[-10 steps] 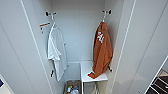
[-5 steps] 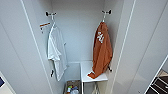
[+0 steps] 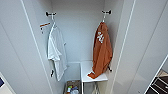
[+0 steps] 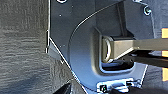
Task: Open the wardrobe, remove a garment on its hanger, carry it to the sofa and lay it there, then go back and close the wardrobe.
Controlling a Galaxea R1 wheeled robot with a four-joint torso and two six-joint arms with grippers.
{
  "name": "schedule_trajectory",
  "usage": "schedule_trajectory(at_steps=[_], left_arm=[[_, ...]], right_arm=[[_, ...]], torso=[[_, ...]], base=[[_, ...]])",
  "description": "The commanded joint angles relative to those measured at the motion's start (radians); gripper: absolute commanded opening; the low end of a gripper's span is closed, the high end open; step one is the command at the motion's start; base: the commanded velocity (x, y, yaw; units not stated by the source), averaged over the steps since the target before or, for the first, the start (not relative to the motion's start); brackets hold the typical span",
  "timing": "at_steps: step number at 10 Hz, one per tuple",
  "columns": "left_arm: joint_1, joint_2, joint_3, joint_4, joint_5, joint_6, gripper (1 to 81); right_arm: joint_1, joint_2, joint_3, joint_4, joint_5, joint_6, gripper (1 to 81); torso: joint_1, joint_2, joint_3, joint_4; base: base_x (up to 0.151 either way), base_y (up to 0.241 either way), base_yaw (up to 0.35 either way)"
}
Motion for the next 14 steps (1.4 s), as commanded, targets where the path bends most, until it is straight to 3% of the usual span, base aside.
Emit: schedule_trajectory(at_steps=[1, 2, 3, 4, 6, 7, 8, 11, 14], left_arm=[[-0.029, 0.002, -0.003, -0.008, 0.110, 0.015, 81.1], [-0.032, 0.021, -0.005, -0.054, 0.162, 0.144, 81.1], [-0.033, 0.022, -0.005, -0.259, 0.159, 0.364, 81.1], [-0.044, 0.019, 0.000, -0.532, 0.149, 0.634, 81.1], [-0.070, 0.014, 0.006, -0.915, 0.119, 0.956, 81.1], [-0.085, 0.031, 0.002, -1.006, 0.127, 0.969, 81.1], [-0.090, 0.040, -0.014, -1.009, 0.122, 0.976, 81.1], [-0.099, 0.038, -0.020, -0.916, 0.128, 0.994, 81.1], [-0.079, -0.031, 0.104, -0.897, 0.062, 0.996, 81.1]], right_arm=[[0.031, -0.010, -0.003, -0.011, -0.058, 0.001, 81.1], [0.028, -0.007, -0.003, -0.011, -0.058, 0.001, 81.1], [0.025, -0.004, 0.001, -0.012, -0.056, -0.001, 81.1], [0.028, 0.008, 0.006, -0.008, -0.058, 0.002, 81.1], [0.026, 0.025, -0.018, -0.008, -0.059, 0.001, 81.1], [0.029, 0.027, -0.037, -0.014, -0.059, -0.002, 81.1], [0.034, 0.030, -0.058, -0.054, -0.066, -0.036, 81.1], [0.026, 0.030, -0.037, -0.077, -0.055, -0.062, 81.1], [0.020, -0.090, 0.170, -0.077, -0.026, -0.062, 81.1]], torso=[[0.000, 0.000, 0.000, 0.000], [0.000, 0.000, 0.000, 0.000], [0.000, 0.000, 0.000, 0.000], [0.000, 0.000, 0.000, 0.000], [0.000, 0.000, 0.000, 0.000], [0.000, 0.000, 0.000, 0.000], [0.000, 0.000, 0.000, 0.000], [0.000, 0.000, 0.000, 0.000], [0.000, 0.000, 0.000, 0.000]], base=[[0.000, 0.000, 0.000], [0.000, 0.000, 0.000], [0.000, 0.000, 0.000], [0.000, 0.000, 0.000], [0.000, 0.000, 0.000], [0.000, 0.000, 0.000], [0.000, 0.000, 0.000], [0.000, 0.000, 0.000], [0.000, 0.000, 0.000]])
